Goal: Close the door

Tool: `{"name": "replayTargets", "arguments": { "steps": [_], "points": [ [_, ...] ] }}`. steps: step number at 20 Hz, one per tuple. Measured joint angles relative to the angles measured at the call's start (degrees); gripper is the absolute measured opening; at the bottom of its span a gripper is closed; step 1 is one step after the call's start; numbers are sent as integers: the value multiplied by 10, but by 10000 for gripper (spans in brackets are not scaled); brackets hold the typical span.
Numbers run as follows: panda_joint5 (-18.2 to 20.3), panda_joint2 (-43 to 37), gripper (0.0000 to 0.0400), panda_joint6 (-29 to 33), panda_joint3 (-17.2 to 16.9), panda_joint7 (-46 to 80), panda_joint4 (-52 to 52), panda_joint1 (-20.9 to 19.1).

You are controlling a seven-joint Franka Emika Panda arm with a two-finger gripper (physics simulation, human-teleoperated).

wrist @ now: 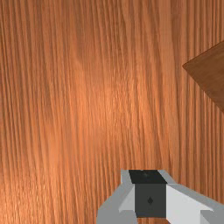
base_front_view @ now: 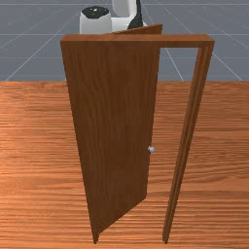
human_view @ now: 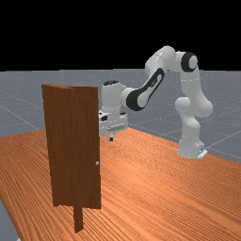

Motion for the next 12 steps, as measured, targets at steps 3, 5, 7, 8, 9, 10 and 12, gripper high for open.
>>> {"name": "replayTargets", "arguments": {
  "steps": [3, 5, 7, 8, 9, 10, 12],
  "points": [
    [0, -8, 0, 4, 0, 1, -12, 0],
    [-1, -13, 0, 6, -1, 0, -18, 0],
    [-1, -16, 0, 7, -1, 1, -23, 0],
    [-1, -17, 0, 7, -1, 0, -24, 0],
    [-1, -19, 0, 9, -1, 1, -27, 0],
    [-1, -21, 0, 9, -1, 1, -30, 0],
    [-2, -24, 0, 11, -1, 1, -35, 0]
  ]
}}
